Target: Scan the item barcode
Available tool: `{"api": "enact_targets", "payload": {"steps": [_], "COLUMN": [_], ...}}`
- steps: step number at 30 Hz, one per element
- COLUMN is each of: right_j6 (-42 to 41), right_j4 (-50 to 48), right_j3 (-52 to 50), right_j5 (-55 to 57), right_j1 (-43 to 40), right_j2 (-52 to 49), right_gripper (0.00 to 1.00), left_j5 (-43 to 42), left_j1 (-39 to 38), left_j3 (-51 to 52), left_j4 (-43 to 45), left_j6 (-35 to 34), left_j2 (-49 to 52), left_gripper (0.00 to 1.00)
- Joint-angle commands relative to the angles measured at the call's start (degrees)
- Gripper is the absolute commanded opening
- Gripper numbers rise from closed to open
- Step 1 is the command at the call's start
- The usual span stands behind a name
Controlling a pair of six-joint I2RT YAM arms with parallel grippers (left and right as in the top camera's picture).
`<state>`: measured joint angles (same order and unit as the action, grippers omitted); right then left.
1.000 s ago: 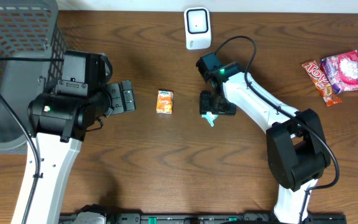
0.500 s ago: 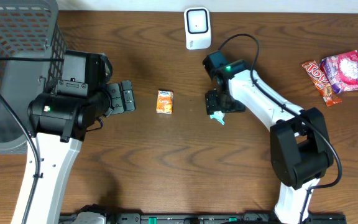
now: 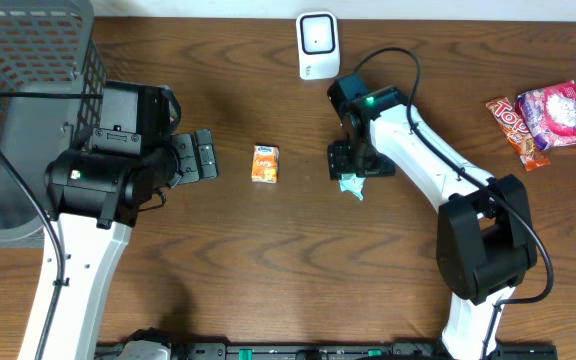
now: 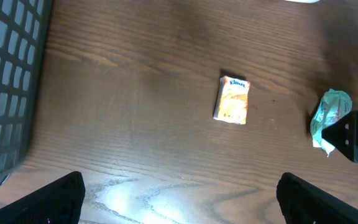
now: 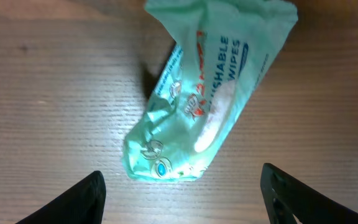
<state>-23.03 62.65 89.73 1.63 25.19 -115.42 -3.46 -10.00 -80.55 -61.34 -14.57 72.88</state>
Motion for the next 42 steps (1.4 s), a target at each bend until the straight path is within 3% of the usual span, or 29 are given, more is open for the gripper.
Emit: {"api": "enact_targets", "payload": {"steps": [1, 8, 19, 29, 38, 40, 42], "right_j6": [-2.21, -1.99, -4.17, -5.84, -6.95, -6.95, -6.97], "right_j4": [-1.97, -5.62, -5.97, -9.22, -15.67, -15.78, -16.00], "right_j3": [1.18, 1.16, -2.84, -6.43, -12.70, -12.72, -12.72], "right_j5": [-2.91, -3.56, 12.11, 18.73, 21.42, 21.38, 21.22], "right_j1": [-0.48, 1.25, 6.14, 8.46, 8.46, 8.46, 8.46], "right_j2": [0.98, 0.98, 0.94, 0.92, 0.92, 0.92, 0.92], "right_gripper": [0.76, 0.75, 0.77, 0.72, 0.75, 0.73, 0.66], "left_j5": [0.74, 0.74, 0.74, 0.74, 0.74, 0.74, 0.74], "left_j1": [0.07, 0.07, 0.07, 0.07, 0.07, 0.07, 0.07], "left_j3": [0.09, 0.09, 0.09, 0.09, 0.09, 0.09, 0.09], "left_j4": [-0.13, -0.13, -0.13, -0.13, -0.13, -0.13, -0.13], "left_j6": [0.33, 0.33, 0.33, 0.33, 0.31, 0.33, 0.31], "left_j2": [0.11, 0.11, 0.11, 0.11, 0.11, 0.11, 0.11], "left_gripper": [0.98, 0.98, 0.98, 0.98, 0.98, 0.98, 0.98]}}
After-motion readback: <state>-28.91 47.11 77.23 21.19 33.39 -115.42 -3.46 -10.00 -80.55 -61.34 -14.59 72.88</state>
